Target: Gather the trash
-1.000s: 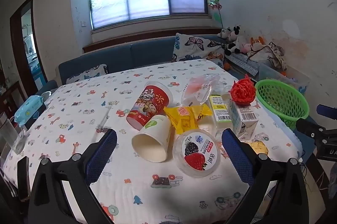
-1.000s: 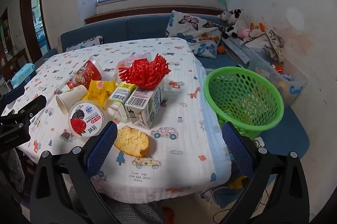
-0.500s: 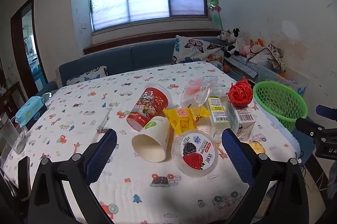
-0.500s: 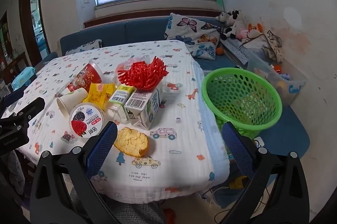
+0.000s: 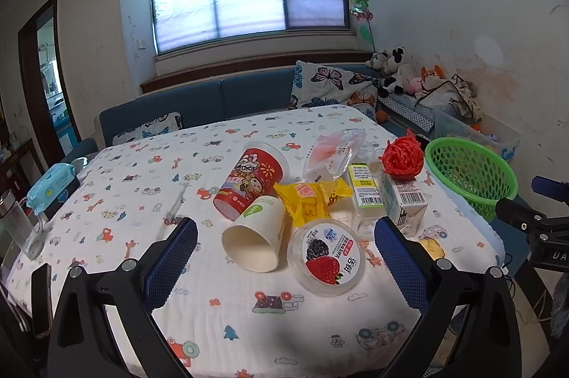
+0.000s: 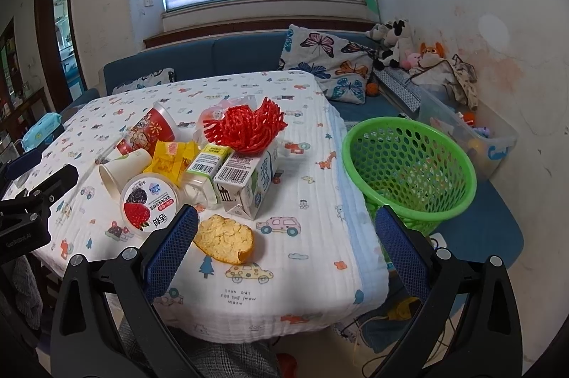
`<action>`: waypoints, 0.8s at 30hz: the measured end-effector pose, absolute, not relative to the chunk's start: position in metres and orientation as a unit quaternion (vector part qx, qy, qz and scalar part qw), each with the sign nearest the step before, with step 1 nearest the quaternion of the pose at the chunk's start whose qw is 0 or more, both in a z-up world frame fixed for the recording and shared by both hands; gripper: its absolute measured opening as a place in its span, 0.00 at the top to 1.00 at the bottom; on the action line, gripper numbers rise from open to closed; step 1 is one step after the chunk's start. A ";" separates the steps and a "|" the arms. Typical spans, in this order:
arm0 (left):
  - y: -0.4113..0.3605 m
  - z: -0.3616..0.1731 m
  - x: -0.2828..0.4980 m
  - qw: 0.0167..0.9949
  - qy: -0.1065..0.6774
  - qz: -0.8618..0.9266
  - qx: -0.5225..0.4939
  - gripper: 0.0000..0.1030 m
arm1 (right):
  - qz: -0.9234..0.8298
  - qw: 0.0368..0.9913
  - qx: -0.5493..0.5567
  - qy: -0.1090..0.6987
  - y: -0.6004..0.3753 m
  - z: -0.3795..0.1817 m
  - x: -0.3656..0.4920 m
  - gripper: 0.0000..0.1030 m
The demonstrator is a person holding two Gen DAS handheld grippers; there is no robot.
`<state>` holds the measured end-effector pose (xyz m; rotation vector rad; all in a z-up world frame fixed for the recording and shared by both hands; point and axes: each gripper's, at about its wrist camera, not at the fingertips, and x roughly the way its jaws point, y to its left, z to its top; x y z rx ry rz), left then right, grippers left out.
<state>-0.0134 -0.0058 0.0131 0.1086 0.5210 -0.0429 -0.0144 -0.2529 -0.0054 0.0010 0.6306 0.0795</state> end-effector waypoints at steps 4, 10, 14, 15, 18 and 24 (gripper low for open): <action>-0.007 0.016 -0.014 0.965 0.257 -0.021 0.054 0.06 | 0.040 0.950 0.001 0.309 -0.253 -0.005 -0.015 0.04; -0.008 0.013 -0.017 0.965 0.255 -0.022 0.054 0.06 | 0.040 0.950 0.001 0.309 -0.253 -0.004 -0.015 0.04; -0.009 0.015 -0.017 0.965 0.255 -0.022 0.054 0.06 | 0.040 0.950 0.001 0.309 -0.253 -0.004 -0.015 0.04; -0.009 0.015 -0.017 0.965 0.255 -0.022 0.054 0.06 | 0.041 0.950 0.001 0.309 -0.252 -0.004 -0.015 0.04; -0.008 0.013 -0.018 0.965 0.254 -0.022 0.054 0.06 | 0.041 0.950 0.001 0.309 -0.252 -0.004 -0.016 0.04; -0.010 0.014 -0.019 0.965 0.254 -0.022 0.055 0.06 | 0.042 0.950 0.001 0.309 -0.251 -0.004 -0.017 0.04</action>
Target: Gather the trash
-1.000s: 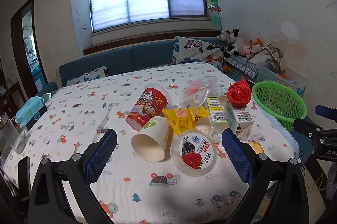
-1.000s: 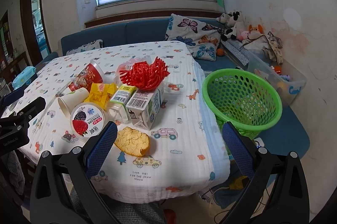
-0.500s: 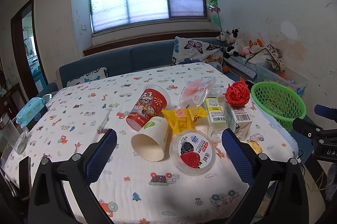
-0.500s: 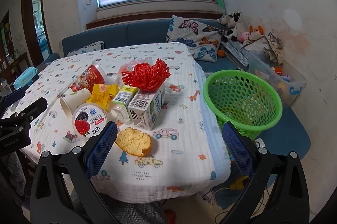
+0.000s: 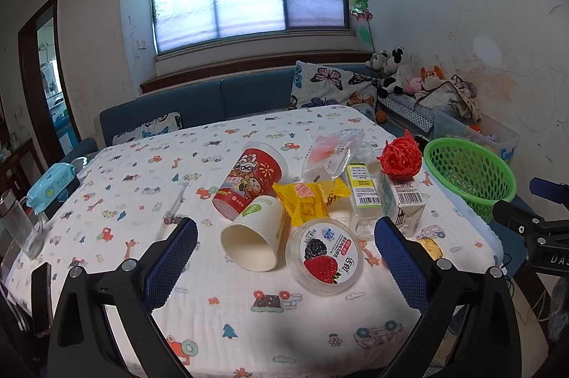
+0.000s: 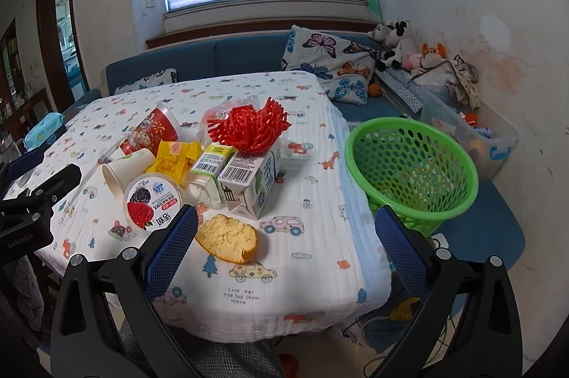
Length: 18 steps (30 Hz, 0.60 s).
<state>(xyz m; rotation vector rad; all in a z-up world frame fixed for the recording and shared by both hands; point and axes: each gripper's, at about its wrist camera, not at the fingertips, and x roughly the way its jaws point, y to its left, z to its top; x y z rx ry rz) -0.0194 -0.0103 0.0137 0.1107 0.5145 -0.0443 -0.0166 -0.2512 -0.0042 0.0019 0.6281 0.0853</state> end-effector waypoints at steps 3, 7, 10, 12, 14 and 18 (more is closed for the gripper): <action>-0.013 0.015 -0.022 0.965 0.254 -0.022 0.055 0.06 | 0.042 0.950 0.000 0.309 -0.250 -0.004 -0.017 0.04; -0.009 0.012 -0.019 0.966 0.253 -0.021 0.055 0.06 | 0.042 0.950 0.001 0.309 -0.251 -0.004 -0.017 0.04; -0.008 0.012 -0.018 0.965 0.254 -0.022 0.054 0.06 | 0.042 0.950 0.000 0.309 -0.250 -0.004 -0.017 0.04; -0.009 0.012 -0.019 0.965 0.254 -0.022 0.055 0.06 | 0.043 0.950 0.000 0.309 -0.250 -0.004 -0.017 0.04; -0.008 0.012 -0.018 0.965 0.254 -0.022 0.054 0.06 | 0.044 0.950 0.000 0.309 -0.249 -0.004 -0.017 0.04; -0.009 0.012 -0.019 0.965 0.254 -0.021 0.054 0.06 | 0.045 0.950 -0.001 0.309 -0.248 -0.004 -0.017 0.04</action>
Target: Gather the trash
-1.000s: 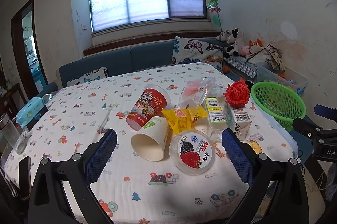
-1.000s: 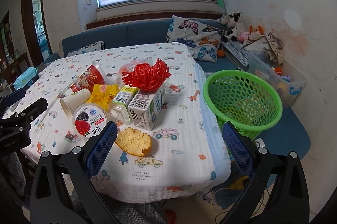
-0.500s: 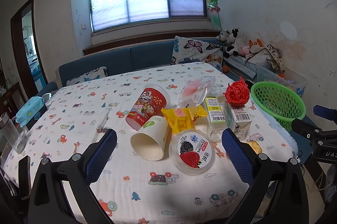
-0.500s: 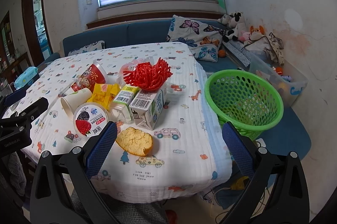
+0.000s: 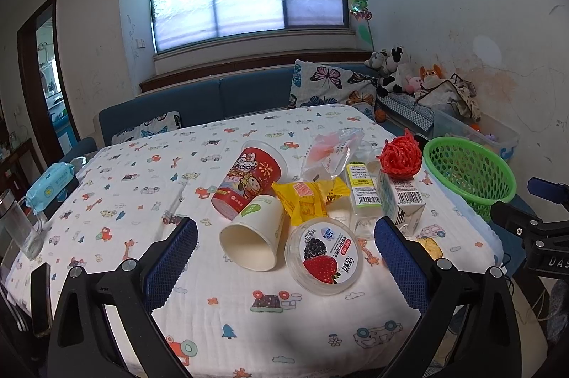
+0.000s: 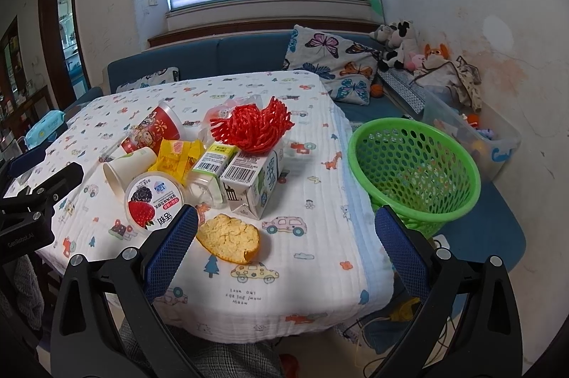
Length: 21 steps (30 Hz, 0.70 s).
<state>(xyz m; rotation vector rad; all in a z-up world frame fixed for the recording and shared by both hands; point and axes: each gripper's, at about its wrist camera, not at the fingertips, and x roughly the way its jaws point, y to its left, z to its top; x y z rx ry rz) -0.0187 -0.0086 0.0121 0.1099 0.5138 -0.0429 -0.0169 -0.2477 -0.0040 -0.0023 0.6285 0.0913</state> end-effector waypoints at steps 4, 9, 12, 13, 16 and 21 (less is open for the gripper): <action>-0.010 0.011 -0.019 0.965 0.255 -0.021 0.055 0.06 | 0.046 0.950 -0.002 0.310 -0.246 -0.006 -0.015 0.04; -0.011 0.011 -0.020 0.965 0.256 -0.021 0.054 0.06 | 0.048 0.949 -0.003 0.311 -0.245 -0.007 -0.013 0.04; -0.011 0.010 -0.019 0.964 0.258 -0.021 0.055 0.06 | 0.048 0.949 -0.002 0.311 -0.245 -0.007 -0.013 0.04; -0.011 0.009 -0.018 0.964 0.258 -0.022 0.055 0.06 | 0.048 0.949 -0.002 0.311 -0.245 -0.008 -0.013 0.04; -0.010 0.008 -0.018 0.964 0.259 -0.022 0.054 0.06 | 0.049 0.949 -0.003 0.312 -0.244 -0.008 -0.012 0.04; -0.010 0.004 -0.016 0.963 0.262 -0.020 0.053 0.06 | 0.050 0.948 -0.006 0.316 -0.244 -0.011 -0.006 0.04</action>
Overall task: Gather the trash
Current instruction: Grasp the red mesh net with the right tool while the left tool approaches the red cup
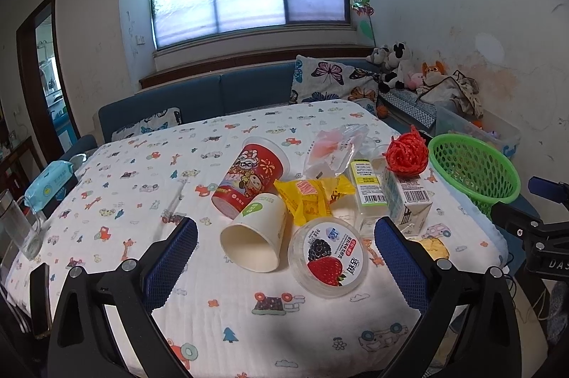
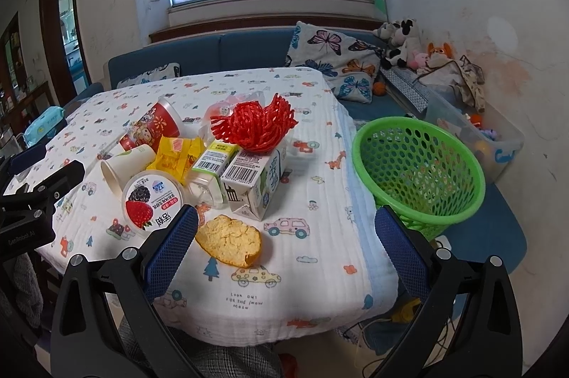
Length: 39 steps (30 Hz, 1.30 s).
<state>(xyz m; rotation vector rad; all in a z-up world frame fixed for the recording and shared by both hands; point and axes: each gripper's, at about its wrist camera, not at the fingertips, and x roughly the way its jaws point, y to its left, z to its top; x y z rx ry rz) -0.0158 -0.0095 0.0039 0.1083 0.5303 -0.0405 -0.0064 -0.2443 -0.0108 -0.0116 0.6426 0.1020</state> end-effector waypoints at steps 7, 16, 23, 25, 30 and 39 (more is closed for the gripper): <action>-0.003 -0.001 -0.002 0.961 0.270 -0.020 0.054 0.06 | 0.052 0.946 -0.009 0.320 -0.244 -0.012 0.000 0.04; 0.003 -0.002 0.011 0.959 0.280 -0.016 0.054 0.06 | 0.057 0.944 -0.016 0.324 -0.242 -0.014 0.012 0.04; 0.007 -0.003 0.025 0.956 0.289 -0.014 0.053 0.06 | 0.063 0.943 -0.020 0.328 -0.241 -0.013 0.026 0.04; 0.008 -0.004 0.030 0.955 0.291 -0.013 0.054 0.06 | 0.067 0.941 -0.020 0.330 -0.240 -0.014 0.032 0.04; 0.012 -0.006 0.041 0.953 0.297 -0.011 0.056 0.06 | 0.079 0.940 -0.021 0.333 -0.237 -0.012 0.045 0.04; 0.018 -0.005 0.059 0.952 0.301 -0.007 0.059 0.06 | 0.106 0.933 -0.022 0.343 -0.229 -0.011 0.077 0.06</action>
